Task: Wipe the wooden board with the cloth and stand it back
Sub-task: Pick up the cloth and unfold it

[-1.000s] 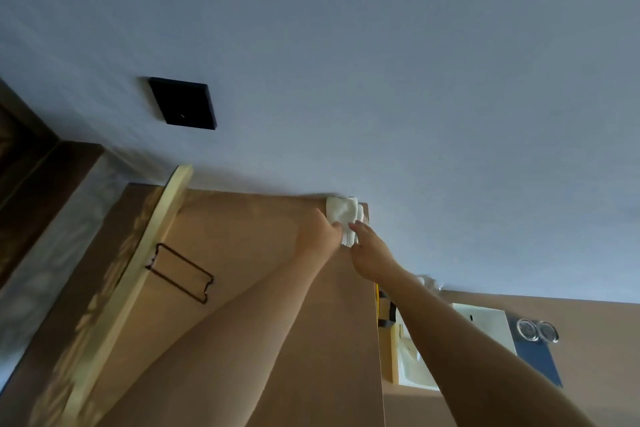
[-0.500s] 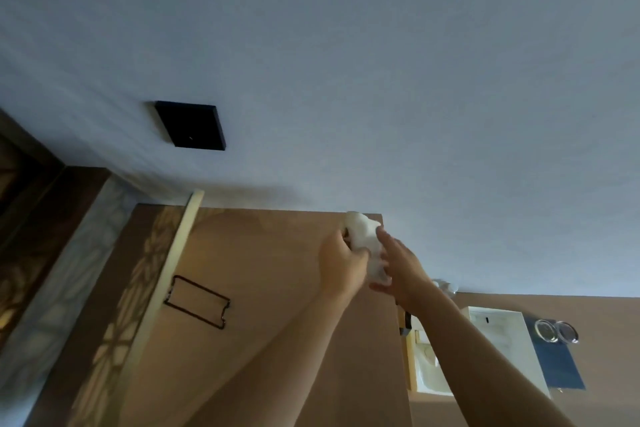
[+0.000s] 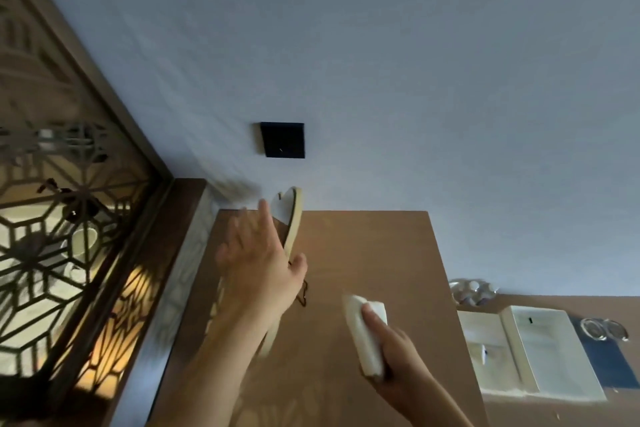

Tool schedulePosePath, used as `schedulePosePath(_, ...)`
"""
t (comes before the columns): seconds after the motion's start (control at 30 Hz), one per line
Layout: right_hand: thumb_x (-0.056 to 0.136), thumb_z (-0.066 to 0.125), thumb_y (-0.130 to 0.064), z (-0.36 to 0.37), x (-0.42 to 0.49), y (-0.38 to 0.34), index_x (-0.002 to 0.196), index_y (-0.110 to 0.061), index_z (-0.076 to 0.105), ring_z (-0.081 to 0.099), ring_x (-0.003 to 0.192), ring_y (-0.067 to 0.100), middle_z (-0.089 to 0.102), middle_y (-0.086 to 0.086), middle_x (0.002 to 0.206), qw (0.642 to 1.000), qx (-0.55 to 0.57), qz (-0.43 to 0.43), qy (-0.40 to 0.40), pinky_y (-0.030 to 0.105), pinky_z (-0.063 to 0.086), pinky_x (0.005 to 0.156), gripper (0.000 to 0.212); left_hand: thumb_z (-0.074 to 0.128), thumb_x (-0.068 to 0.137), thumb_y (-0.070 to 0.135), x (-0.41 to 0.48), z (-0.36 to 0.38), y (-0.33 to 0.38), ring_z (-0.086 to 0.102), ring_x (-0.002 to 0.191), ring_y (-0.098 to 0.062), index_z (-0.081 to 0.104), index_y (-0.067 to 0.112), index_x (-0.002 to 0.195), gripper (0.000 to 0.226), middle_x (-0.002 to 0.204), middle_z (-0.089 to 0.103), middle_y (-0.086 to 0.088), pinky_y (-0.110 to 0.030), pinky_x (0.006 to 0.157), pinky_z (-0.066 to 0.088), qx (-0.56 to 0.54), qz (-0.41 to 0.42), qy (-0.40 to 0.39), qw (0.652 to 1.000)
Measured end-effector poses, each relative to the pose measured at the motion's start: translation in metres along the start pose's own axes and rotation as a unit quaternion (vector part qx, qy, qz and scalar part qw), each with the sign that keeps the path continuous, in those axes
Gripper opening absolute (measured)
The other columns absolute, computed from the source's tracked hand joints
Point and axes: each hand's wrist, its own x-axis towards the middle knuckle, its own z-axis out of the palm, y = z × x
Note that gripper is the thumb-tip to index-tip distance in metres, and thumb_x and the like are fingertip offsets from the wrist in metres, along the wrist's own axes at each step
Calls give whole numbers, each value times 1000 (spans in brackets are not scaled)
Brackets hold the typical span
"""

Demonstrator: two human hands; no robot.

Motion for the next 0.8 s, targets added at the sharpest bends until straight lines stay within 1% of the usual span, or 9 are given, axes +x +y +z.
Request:
schedulePosePath(0.07,68,88,-46,7,-8,14,109,0,69,69,66,29,71,18,79,999,-27,-8,27,33,51,49,65,60,104,41,5,9,-4,8,166,-34,-7,17,172,98,180,8,-14,-49,133,19,-56,6,-73,996)
schedulePosePath(0.13,65,89,-51,13,-15,23,109,-3,70,72,71,29,74,17,84,997,-52,-27,42,33,52,52,67,58,104,23,7,12,-4,36,154,-27,-1,23,173,90,175,24,-9,-24,123,33,-125,24,-45,991)
schedulePosePath(0.17,66,88,-52,18,-18,26,110,-6,70,73,75,29,75,17,87,996,-62,-40,44,33,53,54,66,58,103,15,7,11,-3,55,129,-16,3,26,173,89,167,35,-8,-5,101,45,-169,16,-38,985)
schedulePosePath(0.23,68,86,-52,27,-25,31,112,-10,69,74,79,25,77,13,91,994,-74,-63,52,32,54,56,63,55,101,5,5,10,-2,44,73,2,7,34,172,91,139,49,-4,8,53,37,-228,-5,-58,972)
schedulePosePath(0.33,62,86,-52,43,-34,32,109,-10,69,74,78,24,77,13,91,991,-70,-91,66,33,55,59,65,50,102,2,7,8,-9,49,67,-5,4,42,171,92,121,41,1,-3,32,33,-278,-34,-76,957)
schedulePosePath(0.47,64,84,-51,71,-47,29,111,-12,69,73,77,21,77,11,91,988,-77,-124,46,32,55,59,62,46,98,-13,17,11,-33,65,111,-10,19,44,169,95,161,43,1,-7,57,54,-433,-55,-59,898)
schedulePosePath(0.53,69,86,-47,87,-53,30,115,-12,67,74,85,24,76,11,97,988,-81,-130,19,38,59,63,61,49,87,-13,18,18,-55,69,101,-5,36,42,163,94,142,62,0,-13,56,57,-515,-80,-50,852)
schedulePosePath(0.63,70,90,-40,120,-58,38,118,-15,62,72,95,29,75,11,104,987,-84,-135,-10,50,61,77,61,60,66,12,10,33,-82,68,121,-24,49,42,147,87,135,67,-2,-50,98,61,-541,-105,-45,833)
schedulePosePath(0.8,76,86,-38,166,-46,61,114,-24,50,70,90,6,68,1,110,956,-205,-206,24,30,60,73,54,64,74,14,-6,68,-111,71,121,-33,54,36,142,72,129,73,-5,-55,105,57,-626,-117,-23,771)
